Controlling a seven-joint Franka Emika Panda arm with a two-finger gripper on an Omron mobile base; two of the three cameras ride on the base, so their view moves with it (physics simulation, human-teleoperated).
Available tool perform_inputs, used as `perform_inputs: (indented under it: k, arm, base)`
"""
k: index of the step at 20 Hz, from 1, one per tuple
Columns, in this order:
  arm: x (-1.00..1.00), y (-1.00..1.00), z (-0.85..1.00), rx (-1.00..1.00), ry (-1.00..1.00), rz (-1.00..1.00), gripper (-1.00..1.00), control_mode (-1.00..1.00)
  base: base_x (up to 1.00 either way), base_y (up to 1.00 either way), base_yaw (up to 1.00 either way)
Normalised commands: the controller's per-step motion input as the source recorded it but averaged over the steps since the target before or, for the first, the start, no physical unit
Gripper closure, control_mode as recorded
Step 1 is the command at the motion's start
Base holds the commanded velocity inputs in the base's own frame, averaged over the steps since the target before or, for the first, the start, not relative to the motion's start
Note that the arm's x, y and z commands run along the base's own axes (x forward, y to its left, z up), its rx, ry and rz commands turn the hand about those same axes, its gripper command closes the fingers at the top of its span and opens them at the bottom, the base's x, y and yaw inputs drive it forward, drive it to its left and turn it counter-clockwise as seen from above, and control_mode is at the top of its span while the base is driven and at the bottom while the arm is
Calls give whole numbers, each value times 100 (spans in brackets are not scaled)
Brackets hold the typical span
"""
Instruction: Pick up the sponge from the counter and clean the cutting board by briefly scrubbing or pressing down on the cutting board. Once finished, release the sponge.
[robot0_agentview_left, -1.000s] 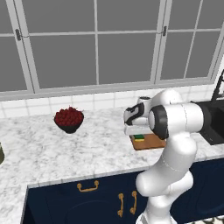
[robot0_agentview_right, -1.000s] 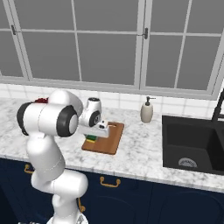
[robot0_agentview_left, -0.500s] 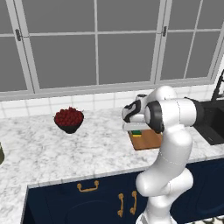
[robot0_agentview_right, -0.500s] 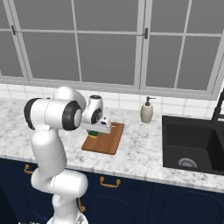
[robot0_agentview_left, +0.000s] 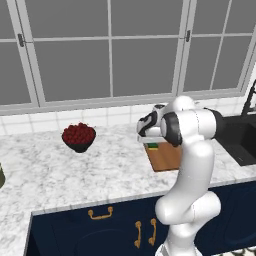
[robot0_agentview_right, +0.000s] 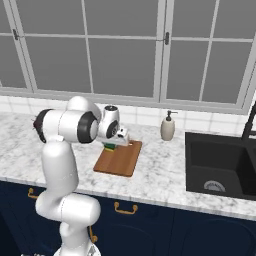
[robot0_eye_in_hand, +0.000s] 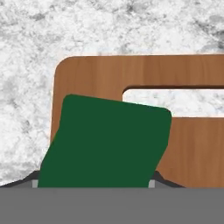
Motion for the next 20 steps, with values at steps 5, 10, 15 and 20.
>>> perform_inputs:
  k: [5, 10, 15, 20]
  arm:
    - [75, 0, -32, 0, -9, 0, 100, -100]
    - [62, -11, -29, 0, -5, 0, 100, -100]
    - [60, -22, -40, 0, -1, -2, 100, -100]
    - [15, -54, -62, 0, -1, -7, 100, -100]
  base:
    - [0, 0, 0]
    - [0, 0, 0]
    - [0, 0, 0]
    - [0, 0, 0]
